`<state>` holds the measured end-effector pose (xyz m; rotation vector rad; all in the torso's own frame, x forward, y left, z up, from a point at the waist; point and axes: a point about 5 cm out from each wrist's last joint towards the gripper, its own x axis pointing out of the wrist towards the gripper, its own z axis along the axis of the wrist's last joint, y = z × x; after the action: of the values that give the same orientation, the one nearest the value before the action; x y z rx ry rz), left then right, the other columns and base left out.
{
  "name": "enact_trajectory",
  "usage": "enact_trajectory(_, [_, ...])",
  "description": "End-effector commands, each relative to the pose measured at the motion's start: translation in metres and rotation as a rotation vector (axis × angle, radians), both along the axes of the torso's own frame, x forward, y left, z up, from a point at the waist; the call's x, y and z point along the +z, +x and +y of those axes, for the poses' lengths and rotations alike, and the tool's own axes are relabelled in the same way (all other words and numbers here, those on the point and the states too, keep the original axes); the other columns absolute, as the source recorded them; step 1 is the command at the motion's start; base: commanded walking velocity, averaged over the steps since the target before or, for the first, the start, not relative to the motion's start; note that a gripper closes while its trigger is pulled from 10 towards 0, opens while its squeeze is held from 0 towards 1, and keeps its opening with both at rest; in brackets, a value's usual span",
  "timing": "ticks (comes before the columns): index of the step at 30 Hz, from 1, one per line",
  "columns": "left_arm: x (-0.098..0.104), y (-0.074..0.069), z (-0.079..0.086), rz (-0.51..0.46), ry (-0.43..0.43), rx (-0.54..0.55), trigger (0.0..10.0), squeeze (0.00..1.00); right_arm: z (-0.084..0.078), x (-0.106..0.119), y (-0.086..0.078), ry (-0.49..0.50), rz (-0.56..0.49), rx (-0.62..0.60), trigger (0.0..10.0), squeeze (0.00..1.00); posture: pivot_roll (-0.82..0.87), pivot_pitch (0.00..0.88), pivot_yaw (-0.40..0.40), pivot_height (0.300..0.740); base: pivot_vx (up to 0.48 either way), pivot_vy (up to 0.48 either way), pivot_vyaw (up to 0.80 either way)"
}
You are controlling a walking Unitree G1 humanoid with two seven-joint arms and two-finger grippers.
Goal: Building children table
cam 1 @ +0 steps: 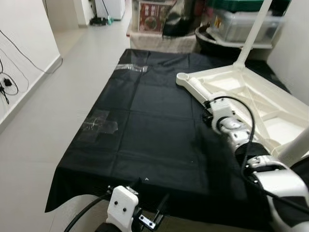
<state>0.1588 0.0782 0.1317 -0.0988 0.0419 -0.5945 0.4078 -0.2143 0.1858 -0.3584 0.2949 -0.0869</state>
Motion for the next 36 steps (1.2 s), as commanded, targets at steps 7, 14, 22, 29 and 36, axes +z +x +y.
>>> enact_trajectory(7, [0.001,-0.008,-0.003,0.033,-0.008,-0.014,10.0,0.0,-0.016,0.003,-0.002,-0.045,0.015,-0.055,10.0,0.0,0.12,0.191,-0.087,0.74,0.0,0.0,0.0])
enact_trajectory(14, [0.003,-0.007,-0.004,0.043,-0.006,-0.017,10.0,0.0,-0.022,-0.012,-0.008,-0.024,0.166,-0.005,10.0,0.0,0.11,0.19,-0.092,0.74,0.0,0.0,0.0])
enact_trajectory(22, [0.005,-0.004,-0.004,0.04,-0.003,-0.011,10.0,0.0,-0.029,-0.007,-0.009,0.013,0.178,-0.033,10.0,0.0,0.1,0.189,-0.09,0.74,0.0,0.0,0.0])
enact_trajectory(29, [0.006,-0.003,-0.005,0.04,-0.002,-0.008,10.0,0.0,-0.028,-0.014,-0.013,0.04,0.289,0.044,10.0,0.0,0.1,0.194,-0.091,0.74,0.0,0.0,0.0])
enact_trajectory(36, [0.009,-0.006,-0.003,0.043,0.001,-0.002,10.0,0.0,-0.009,-0.029,-0.019,-0.053,0.492,0.36,10.0,0.0,0.11,0.222,-0.089,0.74,0.0,0.0,0.0])
